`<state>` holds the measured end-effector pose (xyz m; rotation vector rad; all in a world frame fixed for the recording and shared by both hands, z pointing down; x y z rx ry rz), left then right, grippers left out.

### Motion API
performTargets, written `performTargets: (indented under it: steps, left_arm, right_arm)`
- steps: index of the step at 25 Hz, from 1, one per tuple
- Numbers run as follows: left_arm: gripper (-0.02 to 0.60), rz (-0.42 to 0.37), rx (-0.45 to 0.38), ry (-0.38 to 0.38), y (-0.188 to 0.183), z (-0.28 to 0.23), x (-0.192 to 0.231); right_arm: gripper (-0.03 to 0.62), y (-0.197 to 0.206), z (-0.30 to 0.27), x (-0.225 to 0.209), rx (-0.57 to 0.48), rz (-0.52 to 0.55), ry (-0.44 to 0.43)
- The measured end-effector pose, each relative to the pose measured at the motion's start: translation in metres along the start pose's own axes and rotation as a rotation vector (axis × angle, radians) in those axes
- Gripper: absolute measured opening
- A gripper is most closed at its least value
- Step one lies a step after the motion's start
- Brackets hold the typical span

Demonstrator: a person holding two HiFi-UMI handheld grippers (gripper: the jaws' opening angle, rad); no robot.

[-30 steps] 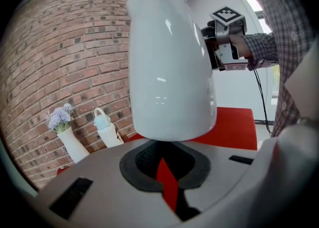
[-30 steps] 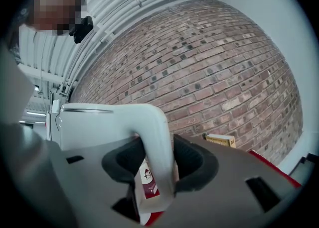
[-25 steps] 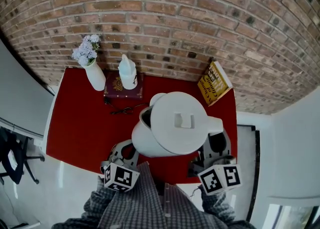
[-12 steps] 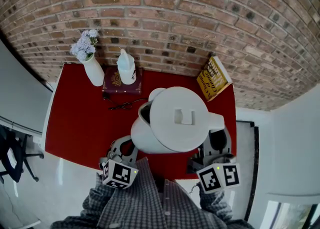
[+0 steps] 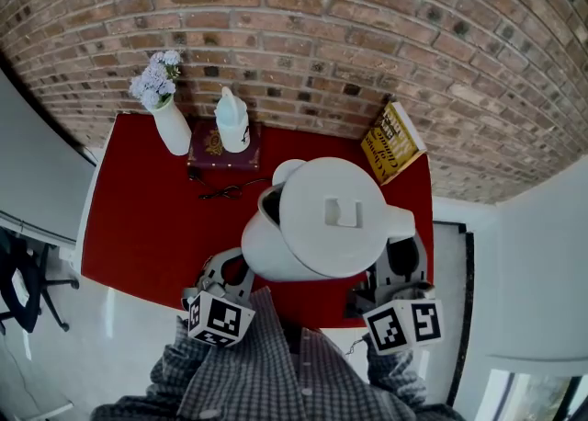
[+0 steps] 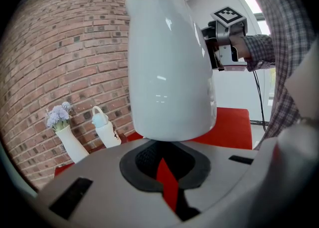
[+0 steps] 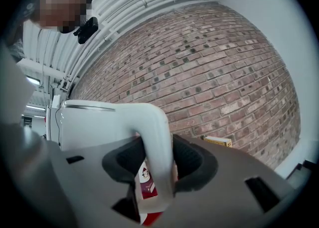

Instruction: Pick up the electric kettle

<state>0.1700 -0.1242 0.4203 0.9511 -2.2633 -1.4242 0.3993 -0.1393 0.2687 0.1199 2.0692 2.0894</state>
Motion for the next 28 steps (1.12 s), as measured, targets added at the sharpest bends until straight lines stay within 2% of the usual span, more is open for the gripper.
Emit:
performTargets:
  steps: [28]
  left_arm:
    - [0.0,0.006,0.022,0.017,0.0015,0.0003,-0.0039]
  right_arm:
    - [0.169,-0.0017,0.0004,0.0005,-0.003,0.013,-0.01]
Point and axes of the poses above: the fingertips, and each gripper's own axes: z backward along the fingers, x to its left, y out of its underside, the point moved 5 cm from there along z, backward along the fingers, and after that the axes turned 10 degrees about z, right-handed, at the moved point
